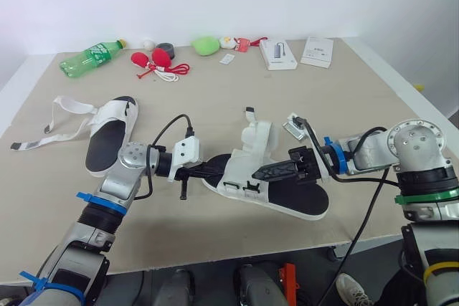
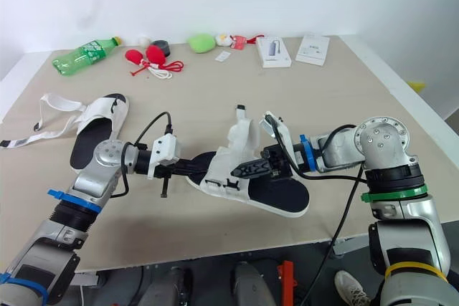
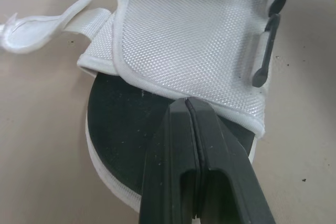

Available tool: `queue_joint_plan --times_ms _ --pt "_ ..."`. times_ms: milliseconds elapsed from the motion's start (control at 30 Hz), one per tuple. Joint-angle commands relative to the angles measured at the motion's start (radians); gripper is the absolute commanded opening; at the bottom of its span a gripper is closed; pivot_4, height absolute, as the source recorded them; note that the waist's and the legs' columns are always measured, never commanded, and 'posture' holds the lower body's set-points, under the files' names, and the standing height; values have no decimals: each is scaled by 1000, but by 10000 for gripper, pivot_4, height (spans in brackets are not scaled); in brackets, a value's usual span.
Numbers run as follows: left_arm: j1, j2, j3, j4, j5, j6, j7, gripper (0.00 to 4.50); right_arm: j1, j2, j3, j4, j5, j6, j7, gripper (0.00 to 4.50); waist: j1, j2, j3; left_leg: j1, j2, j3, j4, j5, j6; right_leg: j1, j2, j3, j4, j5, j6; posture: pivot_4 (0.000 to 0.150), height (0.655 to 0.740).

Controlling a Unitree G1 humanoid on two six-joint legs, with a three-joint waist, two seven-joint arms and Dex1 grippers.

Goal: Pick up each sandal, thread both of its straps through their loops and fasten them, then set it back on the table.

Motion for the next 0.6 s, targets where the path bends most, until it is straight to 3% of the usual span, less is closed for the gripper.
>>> queue_joint_plan --times_ms 33,333,600 --pt "-3 10 4 -25 0 -5 1 0 6 -6 5 -17 50 7 -34 968 0 0 0 0 0 0 0 0 0 0 0 0 0 0 0 1500 7400" --pt "-2 10 1 -29 0 -5 -2 0 59 27 -22 -64 82 5 -143 968 0 0 0 0 0 0 0 0 0 0 0 0 0 0 0 1500 7400" --pt "6 20 -7 -27 6 -17 -21 0 36 21 -71 -81 -3 -19 -152 968 0 0 0 0 0 0 0 0 0 0 0 0 0 0 0 1500 7400"
